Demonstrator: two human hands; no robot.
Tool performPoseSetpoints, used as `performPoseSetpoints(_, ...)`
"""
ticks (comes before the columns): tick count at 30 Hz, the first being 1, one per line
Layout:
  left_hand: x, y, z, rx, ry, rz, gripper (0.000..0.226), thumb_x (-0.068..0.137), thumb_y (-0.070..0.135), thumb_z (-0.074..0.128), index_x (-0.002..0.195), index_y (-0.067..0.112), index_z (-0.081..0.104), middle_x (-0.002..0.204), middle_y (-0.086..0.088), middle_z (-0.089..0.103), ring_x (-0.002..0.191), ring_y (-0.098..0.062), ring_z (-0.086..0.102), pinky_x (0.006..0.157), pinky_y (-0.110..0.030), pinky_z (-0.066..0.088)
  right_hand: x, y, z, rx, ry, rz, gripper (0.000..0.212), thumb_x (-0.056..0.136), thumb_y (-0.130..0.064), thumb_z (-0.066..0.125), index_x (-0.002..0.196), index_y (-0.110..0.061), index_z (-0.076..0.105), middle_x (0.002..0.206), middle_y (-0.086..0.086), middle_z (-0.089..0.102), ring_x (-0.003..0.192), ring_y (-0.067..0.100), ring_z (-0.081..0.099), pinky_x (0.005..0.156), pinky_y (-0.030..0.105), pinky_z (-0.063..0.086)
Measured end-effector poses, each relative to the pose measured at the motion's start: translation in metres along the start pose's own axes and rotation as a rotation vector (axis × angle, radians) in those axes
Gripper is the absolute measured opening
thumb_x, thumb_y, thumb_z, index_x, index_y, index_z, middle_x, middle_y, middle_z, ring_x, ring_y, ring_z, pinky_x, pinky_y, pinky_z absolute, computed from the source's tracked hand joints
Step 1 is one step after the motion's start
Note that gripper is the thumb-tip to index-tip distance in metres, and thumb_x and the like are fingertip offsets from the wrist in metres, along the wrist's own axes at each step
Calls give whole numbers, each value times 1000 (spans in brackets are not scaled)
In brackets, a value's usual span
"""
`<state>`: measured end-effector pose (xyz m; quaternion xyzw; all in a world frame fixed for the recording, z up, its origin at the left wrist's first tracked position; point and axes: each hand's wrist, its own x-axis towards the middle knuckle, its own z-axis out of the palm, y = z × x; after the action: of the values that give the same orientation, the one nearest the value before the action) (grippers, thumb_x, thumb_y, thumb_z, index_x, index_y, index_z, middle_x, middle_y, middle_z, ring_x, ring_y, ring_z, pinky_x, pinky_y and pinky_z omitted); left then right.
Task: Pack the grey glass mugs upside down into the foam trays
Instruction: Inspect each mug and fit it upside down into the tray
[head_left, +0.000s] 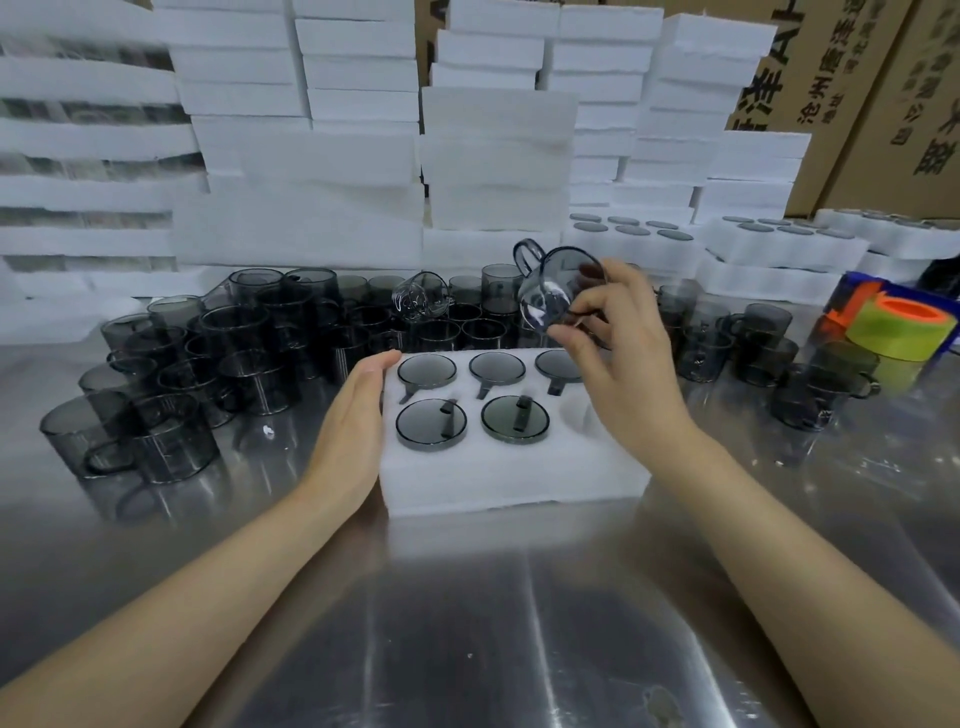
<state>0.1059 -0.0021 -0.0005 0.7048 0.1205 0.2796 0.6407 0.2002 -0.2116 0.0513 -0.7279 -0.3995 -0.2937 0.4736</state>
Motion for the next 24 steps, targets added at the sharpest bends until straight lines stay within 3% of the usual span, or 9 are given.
performPoseSetpoints(4, 2, -2, 0, 1, 2, -17, 32, 85, 49, 36, 101, 49, 65, 116, 20, 65, 116, -6, 56, 109, -41, 38, -2, 0, 1, 64, 26, -10, 34, 80, 4, 72, 102, -10, 50, 121, -3, 44, 111, 7, 49, 88, 31, 54)
performPoseSetpoints(7, 3, -3, -1, -7, 3, -23, 32, 85, 50, 37, 101, 49, 65, 116, 20, 65, 117, -7, 56, 110, -42, 38, -2, 2, 2, 111, 35, 29, 62, 76, 4, 74, 126, -18, 45, 118, -17, 43, 112, -8, 47, 91, 25, 53)
performPoseSetpoints(10, 3, -3, -1, -18, -1, -25, 32, 85, 50, 37, 100, 48, 65, 117, 18, 65, 117, -8, 56, 110, -42, 37, -3, 5, 3, 88, 12, 19, 85, 73, 7, 76, 139, -26, 32, 116, -15, 43, 111, -12, 43, 91, 19, 51)
performPoseSetpoints(12, 3, -3, -1, -26, -4, -28, 32, 84, 50, 37, 100, 48, 65, 117, 17, 65, 118, -9, 56, 110, -42, 37, -2, 5, 2, 42, 13, 0, 80, 72, 7, 76, 139, -18, 40, 116, -9, 43, 111, -9, 43, 92, 22, 52)
performPoseSetpoints(15, 3, -4, -2, -12, -11, -25, 32, 84, 51, 37, 99, 50, 65, 117, 18, 65, 118, -9, 56, 110, -43, 38, -1, 0, -1, -10, 6, -46, 62, 72, 3, 79, 129, -6, 55, 120, 1, 46, 113, 10, 49, 92, 36, 53)
performPoseSetpoints(18, 3, -4, -2, 4, -19, -34, 33, 83, 53, 36, 97, 54, 65, 119, 18, 65, 118, -10, 56, 109, -44, 39, 0, -6, -4, 22, 0, 2, 59, 71, -14, 85, 124, -7, 60, 117, 3, 55, 111, 12, 54, 93, 26, 50)
performPoseSetpoints(20, 4, -4, -3, 1, -16, -51, 34, 82, 54, 35, 96, 55, 66, 120, 17, 64, 119, -10, 56, 109, -44, 38, 3, -9, -5, 198, 52, 193, 57, 71, -20, 85, 122, -11, 61, 114, 1, 62, 108, 10, 60, 87, 19, 51)
performPoseSetpoints(24, 3, -5, -3, 15, -9, -47, 35, 81, 57, 34, 96, 56, 66, 119, 18, 64, 119, -9, 55, 110, -43, 38, 14, -9, -16, 1028, 53, 687, 30, 85, -33, 66, 104, -10, 65, 99, 8, 72, 91, 21, 70, 75, 29, 56)
